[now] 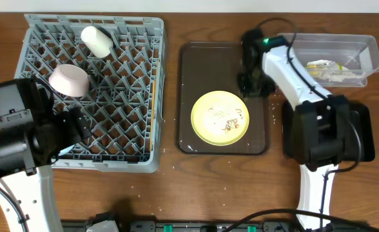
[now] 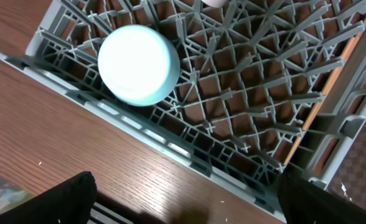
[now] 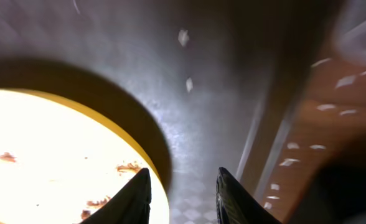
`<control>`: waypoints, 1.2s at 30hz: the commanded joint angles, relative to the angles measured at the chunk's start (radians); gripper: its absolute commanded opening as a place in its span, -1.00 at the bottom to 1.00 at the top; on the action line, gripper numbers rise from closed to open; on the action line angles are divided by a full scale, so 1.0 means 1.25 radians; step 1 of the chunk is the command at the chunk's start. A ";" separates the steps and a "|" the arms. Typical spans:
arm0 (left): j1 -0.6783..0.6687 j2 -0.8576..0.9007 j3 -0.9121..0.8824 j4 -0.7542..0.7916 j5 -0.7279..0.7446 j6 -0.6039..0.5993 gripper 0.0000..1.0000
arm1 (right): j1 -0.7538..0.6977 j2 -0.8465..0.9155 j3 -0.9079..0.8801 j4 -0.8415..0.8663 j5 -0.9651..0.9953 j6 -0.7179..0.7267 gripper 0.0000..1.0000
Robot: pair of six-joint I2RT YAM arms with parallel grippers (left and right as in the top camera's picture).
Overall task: Sort waste into correct bins and load items into the dishwasher
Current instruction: 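Push the yellow plate's edge with the right gripper to shift it, then grasp the yellow plate rim with the right gripper and lift it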
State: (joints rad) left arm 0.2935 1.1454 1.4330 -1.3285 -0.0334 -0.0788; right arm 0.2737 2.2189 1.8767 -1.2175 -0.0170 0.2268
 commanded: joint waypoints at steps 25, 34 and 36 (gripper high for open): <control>-0.001 -0.002 0.013 -0.002 -0.010 -0.007 0.87 | 0.390 0.011 0.024 0.052 0.150 0.404 -0.28; -0.001 -0.002 0.013 -0.002 -0.010 -0.007 0.87 | 0.448 0.038 -0.065 0.118 0.184 0.414 -0.38; -0.001 -0.002 0.013 -0.002 -0.010 -0.007 0.88 | 0.451 0.053 -0.069 0.118 0.184 0.414 -0.45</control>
State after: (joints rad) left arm 0.2932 1.1454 1.4330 -1.3285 -0.0334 -0.0784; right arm 0.8230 2.2433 1.8057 -1.0721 0.1776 0.7181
